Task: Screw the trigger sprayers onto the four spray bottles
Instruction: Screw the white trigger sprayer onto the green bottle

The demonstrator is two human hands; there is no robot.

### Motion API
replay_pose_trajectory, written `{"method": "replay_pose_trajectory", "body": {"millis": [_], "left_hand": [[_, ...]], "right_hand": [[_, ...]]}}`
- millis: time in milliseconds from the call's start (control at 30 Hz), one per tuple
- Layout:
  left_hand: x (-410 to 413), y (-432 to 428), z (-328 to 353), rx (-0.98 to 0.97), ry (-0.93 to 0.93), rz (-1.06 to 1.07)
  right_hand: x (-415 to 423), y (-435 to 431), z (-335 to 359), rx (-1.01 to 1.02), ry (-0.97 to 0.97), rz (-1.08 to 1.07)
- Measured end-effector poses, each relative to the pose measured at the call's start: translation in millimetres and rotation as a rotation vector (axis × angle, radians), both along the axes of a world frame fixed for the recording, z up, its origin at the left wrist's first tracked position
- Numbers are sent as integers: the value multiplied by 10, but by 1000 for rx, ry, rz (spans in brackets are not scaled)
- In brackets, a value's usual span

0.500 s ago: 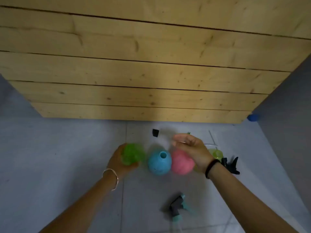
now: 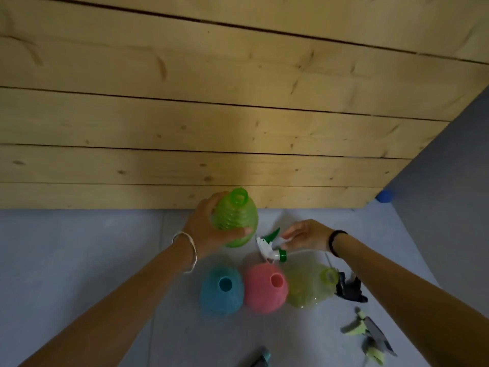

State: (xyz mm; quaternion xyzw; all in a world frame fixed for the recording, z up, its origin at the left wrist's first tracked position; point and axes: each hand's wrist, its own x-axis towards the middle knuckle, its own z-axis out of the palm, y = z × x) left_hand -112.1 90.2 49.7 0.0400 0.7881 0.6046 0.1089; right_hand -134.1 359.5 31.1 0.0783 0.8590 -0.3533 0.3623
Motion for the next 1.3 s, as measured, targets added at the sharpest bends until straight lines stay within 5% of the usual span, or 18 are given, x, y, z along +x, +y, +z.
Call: {"method": "replay_pose_trajectory", "body": {"millis": [567,667,933,1300], "left_hand": [[-24,189,-322,23,-77,9],[-56,175,-256,34,-91,35],[-33,319,408,64,10,78],[780,238,2290,143,182,50]], "right_hand": [[-21,-39,-419,-27,-53,-5],[-32,9,-239,-151,-12,-206],[159,226,940,-346,285,-413],[1253,-268,3166,-770,559,-521]]}}
